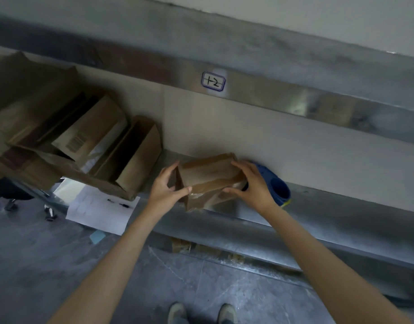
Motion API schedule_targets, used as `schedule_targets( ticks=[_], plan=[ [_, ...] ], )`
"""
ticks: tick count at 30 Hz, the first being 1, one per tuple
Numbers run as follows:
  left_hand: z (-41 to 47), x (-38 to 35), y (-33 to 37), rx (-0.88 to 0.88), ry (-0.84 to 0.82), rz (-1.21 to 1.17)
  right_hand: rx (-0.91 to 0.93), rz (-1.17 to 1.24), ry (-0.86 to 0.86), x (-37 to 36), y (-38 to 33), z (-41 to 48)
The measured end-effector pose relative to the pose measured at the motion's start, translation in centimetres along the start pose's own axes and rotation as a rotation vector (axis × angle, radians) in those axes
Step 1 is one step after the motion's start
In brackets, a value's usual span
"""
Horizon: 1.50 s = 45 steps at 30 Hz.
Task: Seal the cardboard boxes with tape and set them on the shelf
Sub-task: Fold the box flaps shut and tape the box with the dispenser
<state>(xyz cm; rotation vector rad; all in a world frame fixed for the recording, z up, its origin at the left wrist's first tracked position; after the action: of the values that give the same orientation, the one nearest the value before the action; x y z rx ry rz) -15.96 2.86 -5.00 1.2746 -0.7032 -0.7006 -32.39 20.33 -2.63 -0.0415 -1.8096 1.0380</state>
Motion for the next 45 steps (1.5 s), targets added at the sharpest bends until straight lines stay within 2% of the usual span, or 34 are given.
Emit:
schedule_targets(
  ticks=[4,9,13,16,22,37,45],
  plan=[
    [1.3,-0.3,-0.2,-0.012,-0.034,0.056,-0.026,0.081,0.129,0.2,-0.1,-1.5],
    [2.2,-0.6,1.0,-0.135,-0.005,0.234,-0.038,0.000,0.084,0.1,-0.6,-2.0],
    [2.3,-1.3,1.6,-0.215,0.007,0.286,-0.054,0.079,0.174,1.5,-1.0,-1.6],
    [2.9,-2.1,2.3,-0.250,0.016,0.310,-0.055,0.107,0.147,0.8,-1.6,-0.9],
    [3.7,-2.2,1.9,-0.274,0.040,0.329,-0.100,0.151,0.090,-0.4,-1.7,0.4],
    [4.1,-2.6,1.3,-0.328,0.071,0.276,-0.038,0.249,0.158,-1.5,-1.0,1.1],
    [4.0,-2.4,1.2,-0.348,0.071,0.284,-0.036,0.339,0.116,-1.3,-1.0,0.9]
  ],
)
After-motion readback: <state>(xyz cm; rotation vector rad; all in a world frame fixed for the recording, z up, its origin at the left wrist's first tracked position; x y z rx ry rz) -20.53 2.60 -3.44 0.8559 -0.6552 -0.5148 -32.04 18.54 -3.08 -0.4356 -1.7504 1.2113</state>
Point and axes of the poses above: each hand's wrist, its own z-axis towards the middle knuckle, its own x-axis out of the back of the hand, y = z × x, the point moved 10 cm from there along z, towards the middle knuckle, and after that the axes turned 14 degrees about -x, right-handed, at the moved point
